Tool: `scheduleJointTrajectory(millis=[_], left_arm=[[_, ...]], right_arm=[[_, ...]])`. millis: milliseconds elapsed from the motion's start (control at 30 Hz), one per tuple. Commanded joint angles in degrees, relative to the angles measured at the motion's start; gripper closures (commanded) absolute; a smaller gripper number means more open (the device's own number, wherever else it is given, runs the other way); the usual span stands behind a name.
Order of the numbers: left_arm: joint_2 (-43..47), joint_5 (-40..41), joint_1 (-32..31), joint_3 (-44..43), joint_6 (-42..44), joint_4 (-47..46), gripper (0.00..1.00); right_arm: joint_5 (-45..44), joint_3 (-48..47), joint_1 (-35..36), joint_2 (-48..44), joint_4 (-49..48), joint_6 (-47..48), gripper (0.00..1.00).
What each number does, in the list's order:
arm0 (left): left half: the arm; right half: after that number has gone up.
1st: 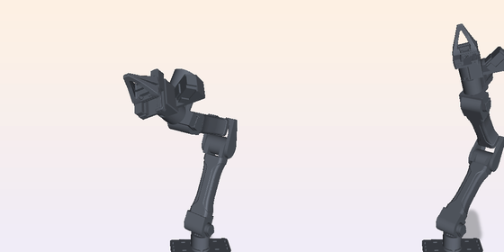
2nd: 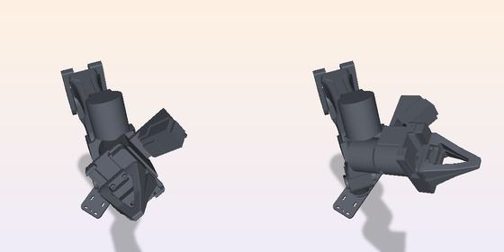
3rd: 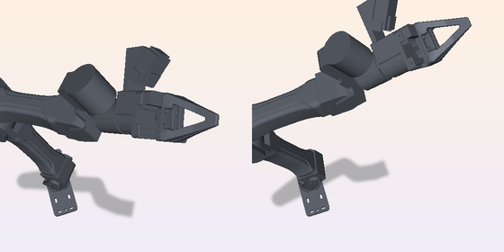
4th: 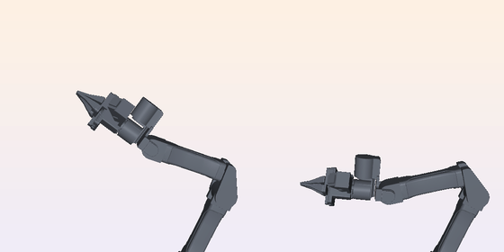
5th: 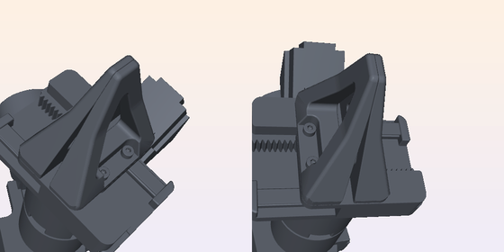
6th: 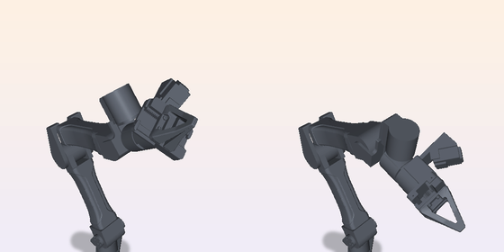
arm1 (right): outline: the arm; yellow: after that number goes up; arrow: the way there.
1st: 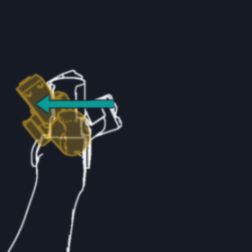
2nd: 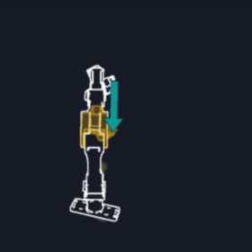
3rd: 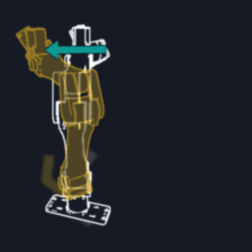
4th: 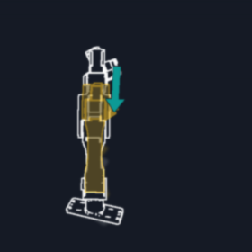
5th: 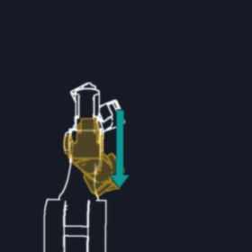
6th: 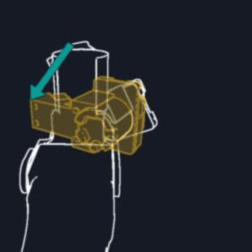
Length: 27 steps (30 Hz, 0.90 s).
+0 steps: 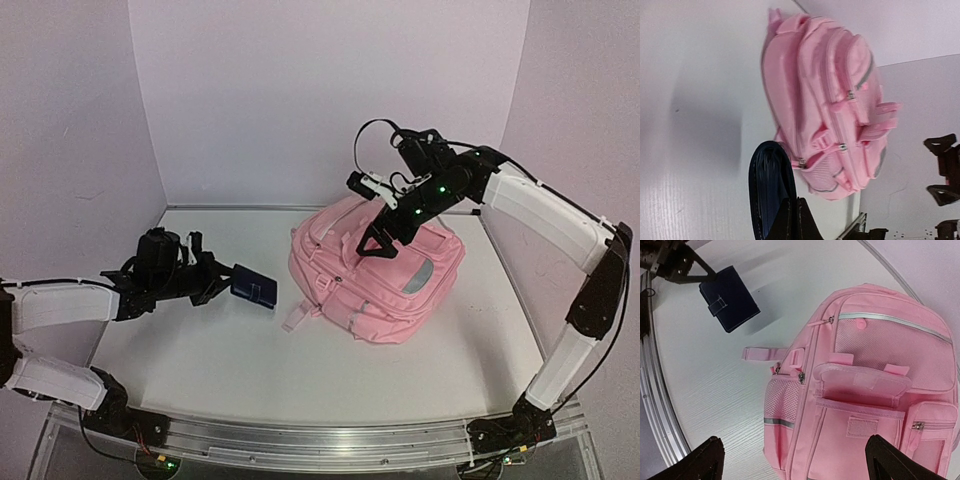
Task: Pack the student bag
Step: Pick up the personal item from the center of the board.
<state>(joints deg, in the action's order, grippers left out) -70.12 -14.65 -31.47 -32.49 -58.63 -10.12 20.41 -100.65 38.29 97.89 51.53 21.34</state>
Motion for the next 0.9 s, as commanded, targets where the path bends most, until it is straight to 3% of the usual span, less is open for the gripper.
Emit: scheduleJointTrajectory(millis=[0,100,333,467,733,867], left_arm=[[4.12,-5.39,0.18,-5.73,-2.29,-2.52,1.0],[5.33,-6.79,0.14,-5.57,-6.73,-6.07,1.0],[5.01,-7.19,0.17,-5.79,-18.55,-13.65,1.0],[1.93,-10.32,0.15,-6.52,-26.46,-16.64,1.0],[-7.13,-18.35,-0.57,-5.32,-39.78,-37.98,1.0],[-10.93,-20.75,-1.91,-6.23,-42.06,-44.03,1.0]], right_arm=[[-6.24,-2.94,5.4,1.94,-0.14,4.96,0.02],[-6.71,-3.55,7.78,2.63,-0.98,4.58,0.02],[-27.12,1.61,18.65,2.74,-13.17,12.34,0.02],[-32.63,1.86,22.44,3.92,-17.87,15.58,0.02],[-44.03,2.92,28.51,7.79,-25.09,23.42,0.02],[-48.41,3.12,29.65,9.23,-29.19,26.38,0.09]])
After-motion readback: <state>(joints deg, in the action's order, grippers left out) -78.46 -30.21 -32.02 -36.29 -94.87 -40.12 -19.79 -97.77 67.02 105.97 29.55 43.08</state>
